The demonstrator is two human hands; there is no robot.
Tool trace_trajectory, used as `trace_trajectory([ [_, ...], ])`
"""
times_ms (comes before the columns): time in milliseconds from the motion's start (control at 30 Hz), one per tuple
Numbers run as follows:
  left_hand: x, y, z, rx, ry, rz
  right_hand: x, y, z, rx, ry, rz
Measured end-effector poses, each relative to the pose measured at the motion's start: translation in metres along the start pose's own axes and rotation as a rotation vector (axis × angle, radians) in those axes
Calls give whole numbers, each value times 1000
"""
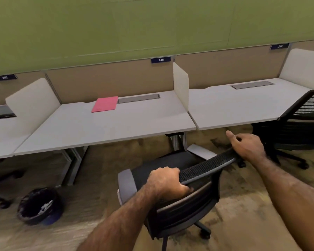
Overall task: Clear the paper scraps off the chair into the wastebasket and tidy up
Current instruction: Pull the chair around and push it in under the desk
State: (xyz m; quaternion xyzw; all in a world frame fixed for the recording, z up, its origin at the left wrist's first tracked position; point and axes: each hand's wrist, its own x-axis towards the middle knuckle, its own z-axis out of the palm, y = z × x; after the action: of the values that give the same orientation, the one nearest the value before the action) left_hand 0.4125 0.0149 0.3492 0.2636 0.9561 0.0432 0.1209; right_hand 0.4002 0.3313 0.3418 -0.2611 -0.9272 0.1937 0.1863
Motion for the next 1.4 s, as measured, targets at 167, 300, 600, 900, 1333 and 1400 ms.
trace_trajectory([
  [167,-2,-37,-25,19,-94,2,-6,-37,14,41,131,55],
  [300,-8,-54,-25,14,-154,-4,-13,-47,25,29,151,20],
  [600,-8,-88,-23,48,-107,-28,-6,-86,43,-47,51,-20],
  [900,4,-159,-22,-2,-58,-77,4,-155,76,-91,-51,-43],
  [1333,10,-337,-39,4,478,-135,18,-272,167,-295,-240,-250],
  [1400,15,-366,-47,30,495,-128,20,-290,180,-322,-257,-285],
])
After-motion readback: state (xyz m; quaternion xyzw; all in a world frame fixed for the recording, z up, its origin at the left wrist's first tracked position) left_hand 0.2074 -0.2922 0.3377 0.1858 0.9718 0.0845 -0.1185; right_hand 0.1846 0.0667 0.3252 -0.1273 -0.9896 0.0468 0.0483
